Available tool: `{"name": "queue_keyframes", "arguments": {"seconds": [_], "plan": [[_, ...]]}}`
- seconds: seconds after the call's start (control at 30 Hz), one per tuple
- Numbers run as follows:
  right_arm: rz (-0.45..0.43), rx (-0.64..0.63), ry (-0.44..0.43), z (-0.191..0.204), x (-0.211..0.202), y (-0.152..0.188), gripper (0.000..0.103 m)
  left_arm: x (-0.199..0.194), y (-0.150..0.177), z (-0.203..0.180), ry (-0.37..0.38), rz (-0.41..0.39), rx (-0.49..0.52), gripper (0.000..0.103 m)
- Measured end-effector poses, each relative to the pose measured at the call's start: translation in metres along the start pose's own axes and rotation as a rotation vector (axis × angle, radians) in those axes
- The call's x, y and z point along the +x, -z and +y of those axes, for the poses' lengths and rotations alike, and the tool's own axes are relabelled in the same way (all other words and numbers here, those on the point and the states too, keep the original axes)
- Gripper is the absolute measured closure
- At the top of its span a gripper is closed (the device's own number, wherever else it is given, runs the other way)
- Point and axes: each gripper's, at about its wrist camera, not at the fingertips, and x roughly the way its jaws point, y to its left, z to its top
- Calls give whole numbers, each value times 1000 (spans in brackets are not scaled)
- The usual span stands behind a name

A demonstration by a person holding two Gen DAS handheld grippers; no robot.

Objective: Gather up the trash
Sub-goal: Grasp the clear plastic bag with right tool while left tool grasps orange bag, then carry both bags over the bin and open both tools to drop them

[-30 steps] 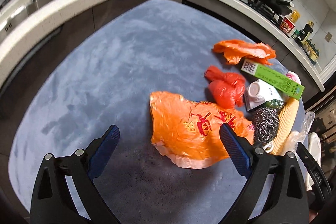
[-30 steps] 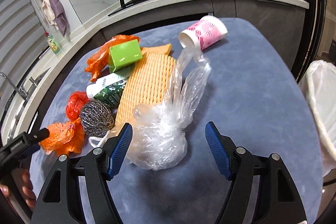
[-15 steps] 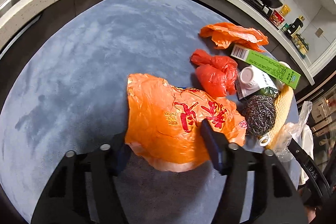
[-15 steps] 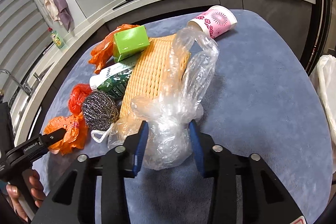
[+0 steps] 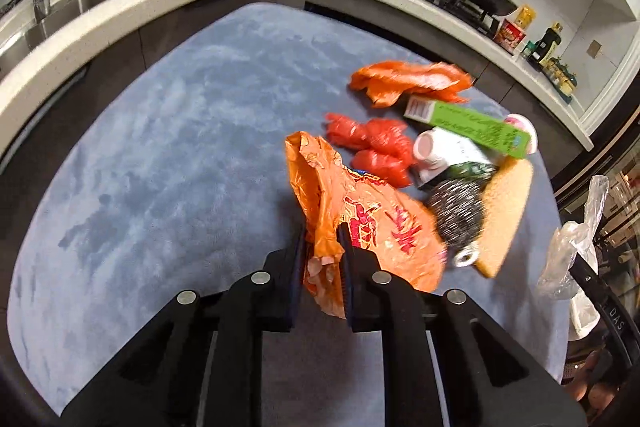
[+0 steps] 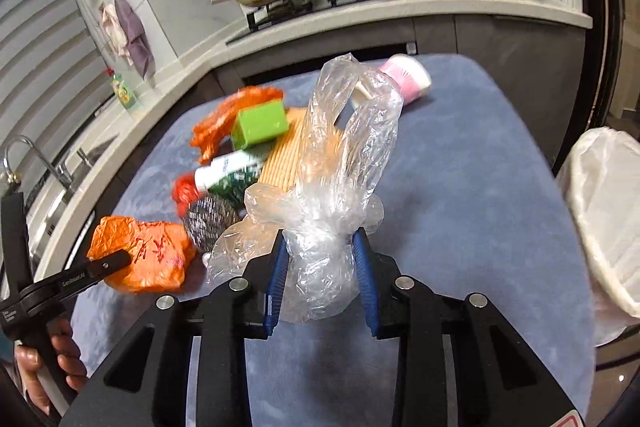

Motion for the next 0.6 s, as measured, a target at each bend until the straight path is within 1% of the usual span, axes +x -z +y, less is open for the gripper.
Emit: {"name": "queue_keyframes", "arguments": {"seconds": [0.2, 0.43, 0.6], "plan": [[-89, 14, 16, -19, -41, -11, 72, -44, -6, -27, 11, -98, 61, 88], [-192, 62, 38, -51, -88, -20, 72, -88, -12, -71, 77, -185, 128, 88], [-271, 96, 84, -80, -124, -23, 72, -113, -14, -112, 140, -235, 192, 88]]}}
